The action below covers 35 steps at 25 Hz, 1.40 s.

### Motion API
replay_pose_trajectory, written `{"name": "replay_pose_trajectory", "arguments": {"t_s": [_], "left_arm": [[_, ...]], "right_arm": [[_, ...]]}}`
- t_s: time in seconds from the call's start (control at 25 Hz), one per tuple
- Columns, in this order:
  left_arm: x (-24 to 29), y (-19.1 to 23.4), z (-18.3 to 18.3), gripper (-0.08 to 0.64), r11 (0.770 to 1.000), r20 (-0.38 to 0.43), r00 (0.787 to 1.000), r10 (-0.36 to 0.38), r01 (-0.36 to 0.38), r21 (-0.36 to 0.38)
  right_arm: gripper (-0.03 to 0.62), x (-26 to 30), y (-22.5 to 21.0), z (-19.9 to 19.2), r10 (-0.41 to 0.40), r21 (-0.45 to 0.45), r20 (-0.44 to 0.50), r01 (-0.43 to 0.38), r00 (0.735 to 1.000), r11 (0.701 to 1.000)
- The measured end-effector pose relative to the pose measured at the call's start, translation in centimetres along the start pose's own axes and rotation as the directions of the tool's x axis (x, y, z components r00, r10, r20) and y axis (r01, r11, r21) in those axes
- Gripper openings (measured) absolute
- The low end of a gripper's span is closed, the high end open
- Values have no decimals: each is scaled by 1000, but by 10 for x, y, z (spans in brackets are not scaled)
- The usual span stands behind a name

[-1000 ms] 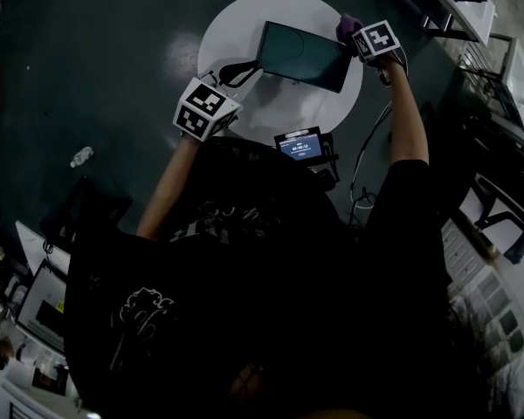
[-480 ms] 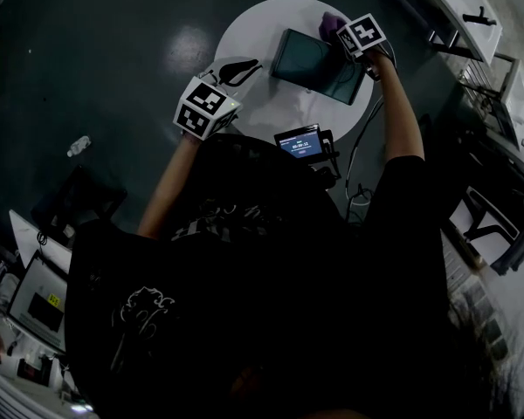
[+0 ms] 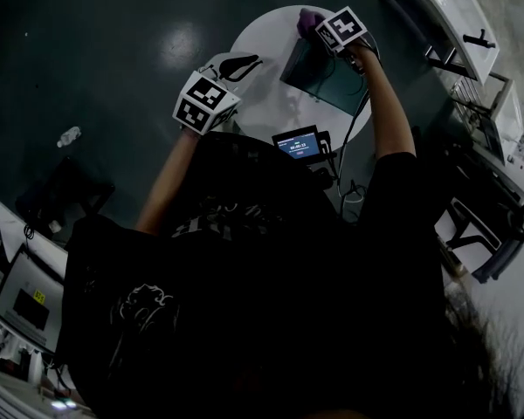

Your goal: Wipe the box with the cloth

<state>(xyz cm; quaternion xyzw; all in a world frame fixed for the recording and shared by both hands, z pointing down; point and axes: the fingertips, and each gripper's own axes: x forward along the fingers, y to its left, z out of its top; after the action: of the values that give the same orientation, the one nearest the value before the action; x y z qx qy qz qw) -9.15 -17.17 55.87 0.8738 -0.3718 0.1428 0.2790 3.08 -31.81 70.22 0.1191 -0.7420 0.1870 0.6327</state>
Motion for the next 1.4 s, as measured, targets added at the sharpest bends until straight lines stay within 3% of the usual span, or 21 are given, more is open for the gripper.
{"name": "replay_pose_trajectory", "arguments": {"t_s": [0.28, 0.68, 1.04, 1.4], "left_arm": [[-32, 26, -12, 38, 998, 17, 998, 54, -53, -27], [-53, 40, -8, 38, 992, 54, 992, 113, -110, -62], [-57, 38, -1, 38, 992, 79, 991, 107, -102, -70], [-59, 29, -5, 38, 998, 67, 996, 61, -59, -23]], "right_arm": [[115, 7, 25, 41, 3, -57, -7, -3, 1000, 998], [115, 4, 36, 61, -3, -85, 0, 3, 1000, 996], [115, 1, 43, 43, -26, -67, -21, 24, 999, 997], [115, 2, 88, 21, -3, -75, 2, 3, 1000, 997]]}}
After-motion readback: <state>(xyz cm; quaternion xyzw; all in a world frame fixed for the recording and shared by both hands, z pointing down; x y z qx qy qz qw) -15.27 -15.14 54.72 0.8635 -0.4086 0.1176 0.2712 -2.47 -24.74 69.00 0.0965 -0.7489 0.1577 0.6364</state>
